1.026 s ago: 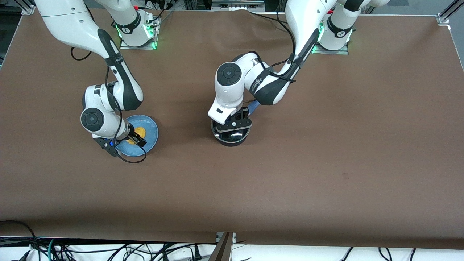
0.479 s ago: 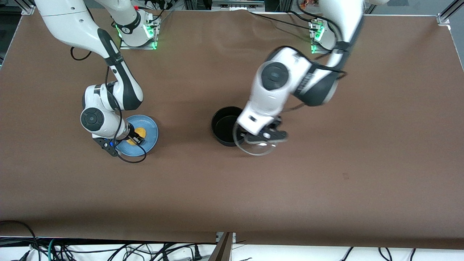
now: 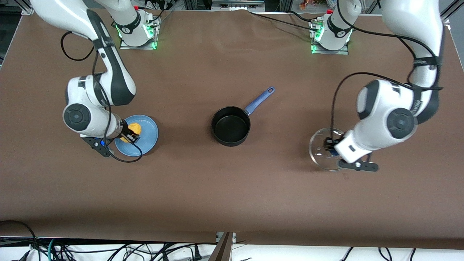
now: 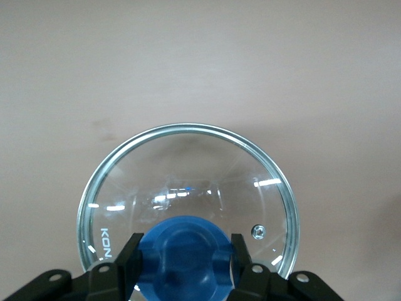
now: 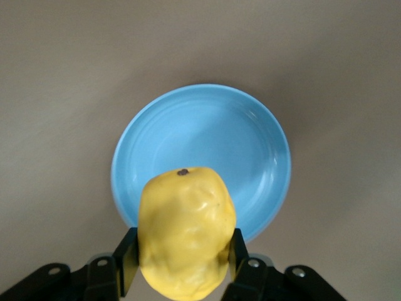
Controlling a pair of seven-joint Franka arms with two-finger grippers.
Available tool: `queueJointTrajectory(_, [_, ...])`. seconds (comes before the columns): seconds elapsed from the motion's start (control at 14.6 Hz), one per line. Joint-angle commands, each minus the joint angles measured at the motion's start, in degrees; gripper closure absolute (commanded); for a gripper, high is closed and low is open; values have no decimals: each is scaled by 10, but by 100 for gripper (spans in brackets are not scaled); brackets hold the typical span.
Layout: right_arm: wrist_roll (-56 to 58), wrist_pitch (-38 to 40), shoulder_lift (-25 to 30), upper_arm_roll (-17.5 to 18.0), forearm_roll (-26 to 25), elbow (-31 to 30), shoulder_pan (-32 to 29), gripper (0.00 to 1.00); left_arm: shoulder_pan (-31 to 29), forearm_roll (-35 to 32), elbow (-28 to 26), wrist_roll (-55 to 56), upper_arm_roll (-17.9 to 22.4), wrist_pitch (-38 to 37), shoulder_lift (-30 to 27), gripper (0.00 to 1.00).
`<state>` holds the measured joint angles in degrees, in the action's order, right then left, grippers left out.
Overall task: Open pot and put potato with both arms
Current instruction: 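Carry the potato to the pot while the left gripper sets the lid down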
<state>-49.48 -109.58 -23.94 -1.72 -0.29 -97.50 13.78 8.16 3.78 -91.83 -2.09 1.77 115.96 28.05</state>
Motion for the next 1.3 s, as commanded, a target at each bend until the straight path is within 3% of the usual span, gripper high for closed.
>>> queueJointTrajectory(0.0, [-68,79,-5,3,12,74,42,73,-30,18,-92,-96,5,116,-12,55])
queueJointTrajectory(0.14, [-160,75,-11,4,42,88,79,73,-43,18,-131,-114,6,191,-1,55])
queueJointTrajectory(0.48, [-407,9,-112,4,58,187,205,73,-52,42,-141,-116,9,211,23,52])
queueJointTrajectory(0.55, [-447,-15,-137,6,57,208,232,73,-52,42,-141,-115,9,211,24,45])
queueJointTrajectory(0.62, [-489,-40,-159,6,57,222,251,73,-53,42,-140,-114,8,211,24,31])
queueJointTrajectory(0.68, [-528,-71,-177,7,57,230,266,73,-53,42,-138,-112,9,206,23,8])
queueJointTrajectory(0.75, [-551,-104,-189,7,57,231,280,73,-54,42,-135,-108,8,202,20,0])
queueJointTrajectory(1.03, [-564,-140,-222,7,56,230,298,73,-53,43,-101,-94,7,92,-22,0])
queueJointTrajectory(1.23, [-563,-158,-251,6,53,229,311,73,-49,35,-33,-73,6,-60,-69,0])
